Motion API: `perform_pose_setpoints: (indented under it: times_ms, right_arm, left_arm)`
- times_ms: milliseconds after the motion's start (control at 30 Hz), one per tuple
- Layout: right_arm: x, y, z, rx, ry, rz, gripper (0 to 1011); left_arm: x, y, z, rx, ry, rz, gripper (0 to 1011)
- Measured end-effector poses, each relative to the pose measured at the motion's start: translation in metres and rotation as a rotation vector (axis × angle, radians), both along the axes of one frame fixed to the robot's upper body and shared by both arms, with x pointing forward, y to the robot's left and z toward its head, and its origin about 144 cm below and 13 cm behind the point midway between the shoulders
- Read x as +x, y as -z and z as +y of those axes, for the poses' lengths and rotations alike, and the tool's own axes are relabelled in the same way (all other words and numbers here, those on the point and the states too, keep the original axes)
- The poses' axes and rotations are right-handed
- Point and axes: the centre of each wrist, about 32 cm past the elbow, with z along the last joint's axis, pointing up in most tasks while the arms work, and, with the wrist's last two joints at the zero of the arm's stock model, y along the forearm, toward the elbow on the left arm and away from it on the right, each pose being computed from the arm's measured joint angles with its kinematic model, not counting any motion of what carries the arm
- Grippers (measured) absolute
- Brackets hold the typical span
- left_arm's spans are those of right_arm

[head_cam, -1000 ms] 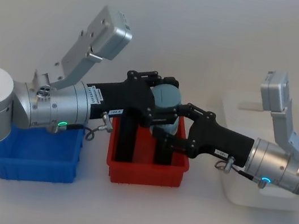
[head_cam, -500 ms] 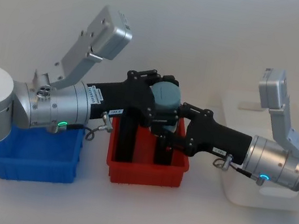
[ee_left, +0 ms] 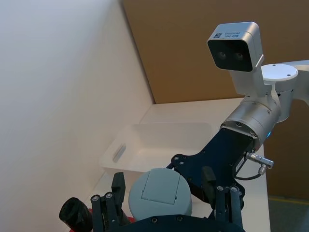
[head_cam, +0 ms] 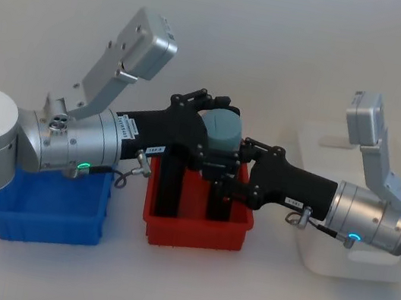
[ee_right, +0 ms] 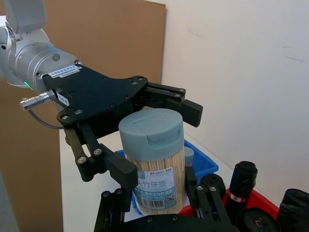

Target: Pick the cotton swabs from the blue box and place them into the white box.

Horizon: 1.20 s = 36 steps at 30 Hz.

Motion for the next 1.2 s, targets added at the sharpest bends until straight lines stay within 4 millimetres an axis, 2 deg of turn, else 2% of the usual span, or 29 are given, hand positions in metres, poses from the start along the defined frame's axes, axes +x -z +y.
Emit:
perform_pose_setpoints:
  times_ms: [500, 1200]
  right_arm:
    - [-0.006, 0.008, -0.009, 0.011, 0.049, 0.017, 648]
    - [-0.037, 0.029, -0.048, 0.050, 0.325, 0.037, 648]
  left_arm:
    - [0.000, 0.000, 0.000, 0.000, 0.000, 0.000, 1004]
    - [0.000, 0.000, 0.000, 0.000, 0.000, 0.000, 1004]
